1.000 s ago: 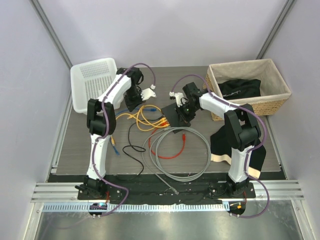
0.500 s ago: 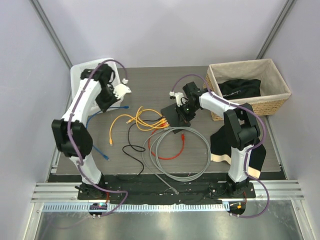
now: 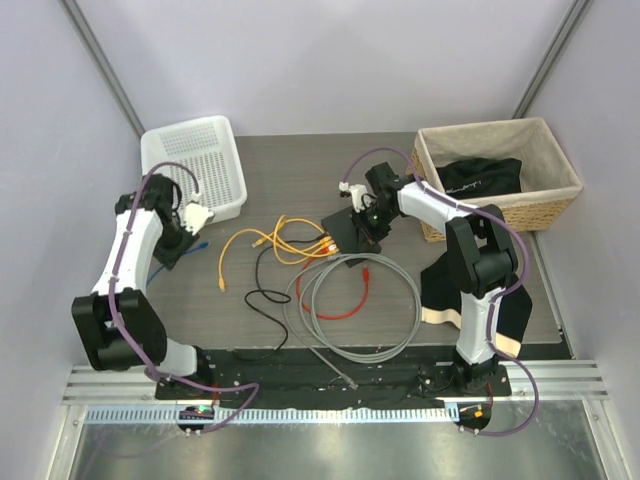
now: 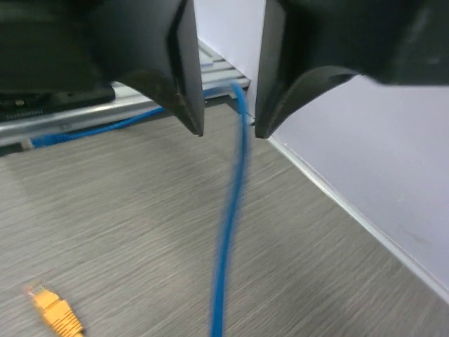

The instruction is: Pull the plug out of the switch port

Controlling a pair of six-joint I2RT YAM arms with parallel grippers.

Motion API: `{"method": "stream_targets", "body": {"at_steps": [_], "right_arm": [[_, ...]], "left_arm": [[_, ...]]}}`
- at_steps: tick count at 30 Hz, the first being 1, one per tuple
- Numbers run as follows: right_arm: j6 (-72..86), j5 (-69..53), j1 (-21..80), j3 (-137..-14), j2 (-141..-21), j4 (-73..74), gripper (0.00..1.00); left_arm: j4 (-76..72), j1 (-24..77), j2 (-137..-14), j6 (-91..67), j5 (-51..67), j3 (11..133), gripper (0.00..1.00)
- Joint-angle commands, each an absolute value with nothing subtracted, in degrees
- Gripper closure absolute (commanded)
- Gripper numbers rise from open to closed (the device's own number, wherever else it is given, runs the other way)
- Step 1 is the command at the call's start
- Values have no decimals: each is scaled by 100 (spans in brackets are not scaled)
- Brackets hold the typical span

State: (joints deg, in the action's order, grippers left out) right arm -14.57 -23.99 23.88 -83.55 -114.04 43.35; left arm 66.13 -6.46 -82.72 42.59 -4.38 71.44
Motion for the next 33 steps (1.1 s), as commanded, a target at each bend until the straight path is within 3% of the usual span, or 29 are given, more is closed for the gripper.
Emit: {"method": "stream_targets", "body": {"at_steps": [1,3,7,11,18,26,33], "right_arm": [[-1468,-2118,2417,-8305,-11830,4544,94],[-1468,-2109,2408,-8323,-11804,4561,94],[-1433,-2127,2408,-8315,-11611,4544,94],[-1424,-2136,2356,-8297,-11295,4561,93],[-1292,-2197,1926,-8657,-10530,4465,89],[-994,-2417,1758,-8351,-10063,3543,90],[-634,-2786,1775,-8191,-10590,3120,91]], "left_arm": [[5467,-756,-7832,4377,-310,6811,51],[5624,-712,-7814,4228,-36,7223,46],[6546,-273,-7936,3921,2076,8347,36],[6794,692,-8365,3316,2907,9305,34],[5618,1924,-9770,1366,3630,9852,34],[4299,2083,-11424,-104,4280,10072,37],[4412,2083,-12673,-149,4307,10994,36]]}}
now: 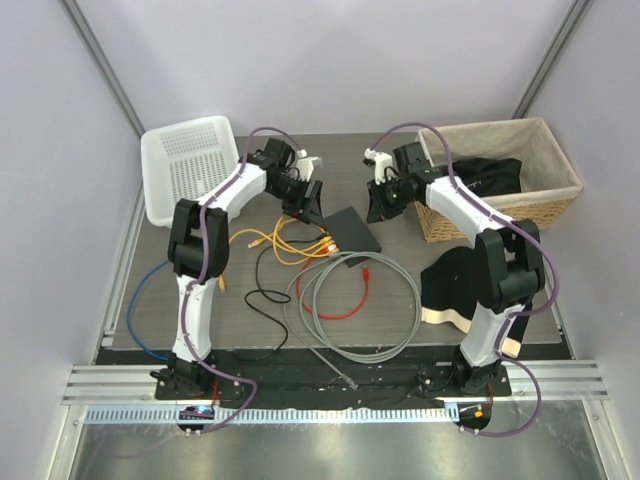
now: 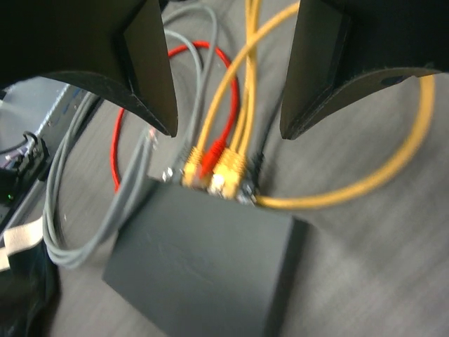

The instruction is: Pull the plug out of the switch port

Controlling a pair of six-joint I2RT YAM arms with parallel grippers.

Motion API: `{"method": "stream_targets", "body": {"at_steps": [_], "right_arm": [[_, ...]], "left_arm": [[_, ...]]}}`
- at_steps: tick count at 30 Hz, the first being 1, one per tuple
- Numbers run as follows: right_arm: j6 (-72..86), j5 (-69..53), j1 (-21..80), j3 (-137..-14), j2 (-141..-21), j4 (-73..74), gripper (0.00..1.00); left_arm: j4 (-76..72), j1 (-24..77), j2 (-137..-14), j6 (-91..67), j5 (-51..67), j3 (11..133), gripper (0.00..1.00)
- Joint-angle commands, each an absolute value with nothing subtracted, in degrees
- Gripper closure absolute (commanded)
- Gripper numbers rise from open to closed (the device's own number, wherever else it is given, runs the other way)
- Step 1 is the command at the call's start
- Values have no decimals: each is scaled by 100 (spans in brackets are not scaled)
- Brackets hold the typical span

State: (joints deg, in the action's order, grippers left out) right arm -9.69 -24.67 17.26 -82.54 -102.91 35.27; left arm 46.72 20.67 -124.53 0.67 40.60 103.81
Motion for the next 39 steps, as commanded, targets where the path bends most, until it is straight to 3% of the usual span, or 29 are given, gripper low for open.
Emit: {"method": "stream_targets", "body": {"at_steps": [1,7,14,35,39], "right_arm": [[-563,-2769,1784,-8252,-10756,3077,91],[-264,-2768,1802,-8525,-11135,2821,91],[-308,-3023,1925,-8613,-11505,2944,92],[-519,-3181,1934,-8490,-12181,3305,92],[-527,-3191,1934,-8438,-12225,3322,92]], "left_arm": [[4386,2074,-12761,-184,4333,11056,36],[4202,2083,-12964,-465,4640,10846,37],[3991,2065,-13368,-756,5054,10723,48],[3323,2004,-13799,-1484,5168,10152,53],[2998,2004,-13895,-1749,5185,10072,58]]}}
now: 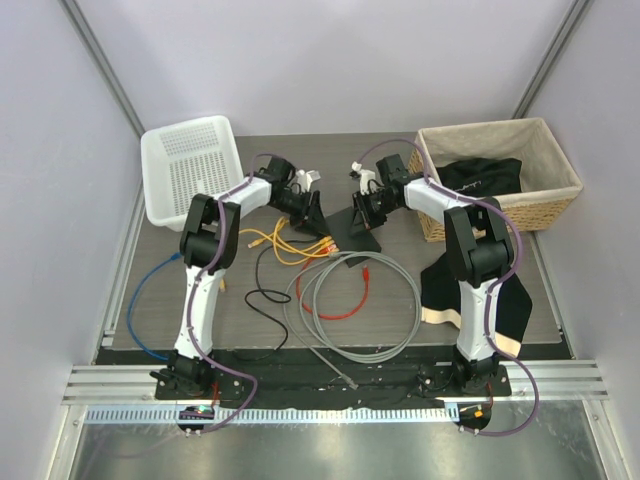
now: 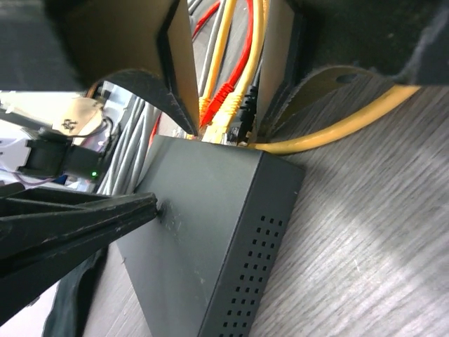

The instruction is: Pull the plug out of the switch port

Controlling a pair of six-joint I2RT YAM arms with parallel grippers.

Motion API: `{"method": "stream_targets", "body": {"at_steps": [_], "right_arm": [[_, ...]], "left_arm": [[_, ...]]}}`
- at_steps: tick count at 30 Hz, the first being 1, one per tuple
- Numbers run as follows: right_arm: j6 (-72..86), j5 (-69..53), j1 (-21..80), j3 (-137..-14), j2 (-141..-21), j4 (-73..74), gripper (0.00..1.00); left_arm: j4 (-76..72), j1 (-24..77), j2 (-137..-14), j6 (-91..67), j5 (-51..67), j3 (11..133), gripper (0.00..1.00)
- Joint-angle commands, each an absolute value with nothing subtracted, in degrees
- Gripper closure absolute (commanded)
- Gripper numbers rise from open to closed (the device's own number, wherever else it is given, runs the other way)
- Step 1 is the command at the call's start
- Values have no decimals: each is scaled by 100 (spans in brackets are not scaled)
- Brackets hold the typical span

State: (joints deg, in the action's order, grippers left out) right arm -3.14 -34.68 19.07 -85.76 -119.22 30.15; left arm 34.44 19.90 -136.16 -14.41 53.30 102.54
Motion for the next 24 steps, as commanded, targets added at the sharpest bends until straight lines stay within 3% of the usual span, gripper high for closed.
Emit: {"method": "stream_targets", "body": {"at_steps": [1,7,17,22,24], "right_arm": [[-536,-3199,1934,-8403,-12226,3314,92],[-519,-3278,1934,-8306,-12305,3313,92],[-527,-3270,1986,-8358,-12428,3331,92],[-589,-3208,2057,-8376,-12437,3348,92],[-598,-3182,2074,-8385,-12445,3349,92]], "left_arm": [[2945,2004,-13930,-1793,5203,10064,61],[2541,2004,-14080,-2197,5300,10020,73],[1926,2004,-14159,-3005,5440,9879,83],[1705,2039,-14142,-3304,5537,9879,100],[1679,2056,-14159,-3392,5616,9905,100]]}}
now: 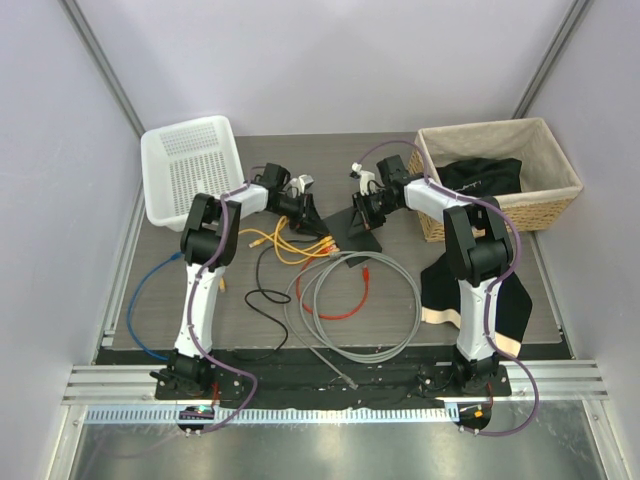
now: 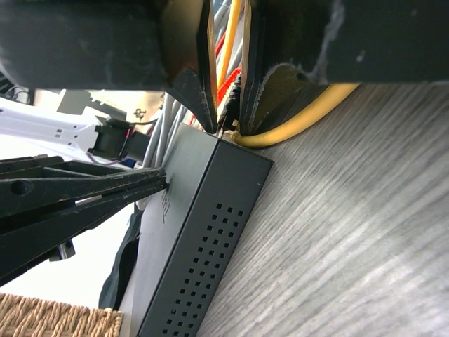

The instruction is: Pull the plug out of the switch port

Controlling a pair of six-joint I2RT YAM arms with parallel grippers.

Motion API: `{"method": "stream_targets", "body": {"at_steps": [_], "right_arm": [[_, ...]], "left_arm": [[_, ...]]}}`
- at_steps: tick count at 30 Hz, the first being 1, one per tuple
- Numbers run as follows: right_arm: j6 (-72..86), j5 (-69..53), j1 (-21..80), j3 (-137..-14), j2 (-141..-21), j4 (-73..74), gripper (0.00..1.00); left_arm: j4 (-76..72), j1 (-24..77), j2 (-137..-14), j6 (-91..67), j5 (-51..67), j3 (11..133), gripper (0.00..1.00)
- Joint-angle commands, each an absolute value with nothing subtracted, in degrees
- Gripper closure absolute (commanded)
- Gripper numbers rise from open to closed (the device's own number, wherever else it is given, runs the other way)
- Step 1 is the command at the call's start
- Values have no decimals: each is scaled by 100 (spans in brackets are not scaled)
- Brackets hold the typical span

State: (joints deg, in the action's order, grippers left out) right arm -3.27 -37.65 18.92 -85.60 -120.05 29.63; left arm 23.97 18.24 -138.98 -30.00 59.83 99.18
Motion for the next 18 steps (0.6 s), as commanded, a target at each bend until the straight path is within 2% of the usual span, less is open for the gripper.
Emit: {"method": "stream_targets", "body": {"at_steps": [1,8,13,18], "right_arm": [[-598,-3173,2083,-8385,-12445,3349,92],[-633,-3111,2083,-8367,-12410,3349,92],[-659,-3067,2083,-8358,-12401,3349,92],[-668,-3032,2074,-8323,-12393,3349,92]], "left_arm": [[1687,2048,-14185,-3401,5625,9949,100],[2249,2039,-14247,-2971,5625,10344,100],[2408,2109,-14299,-2918,5844,10029,100],[2803,1969,-14405,-2418,5678,10739,100]]}}
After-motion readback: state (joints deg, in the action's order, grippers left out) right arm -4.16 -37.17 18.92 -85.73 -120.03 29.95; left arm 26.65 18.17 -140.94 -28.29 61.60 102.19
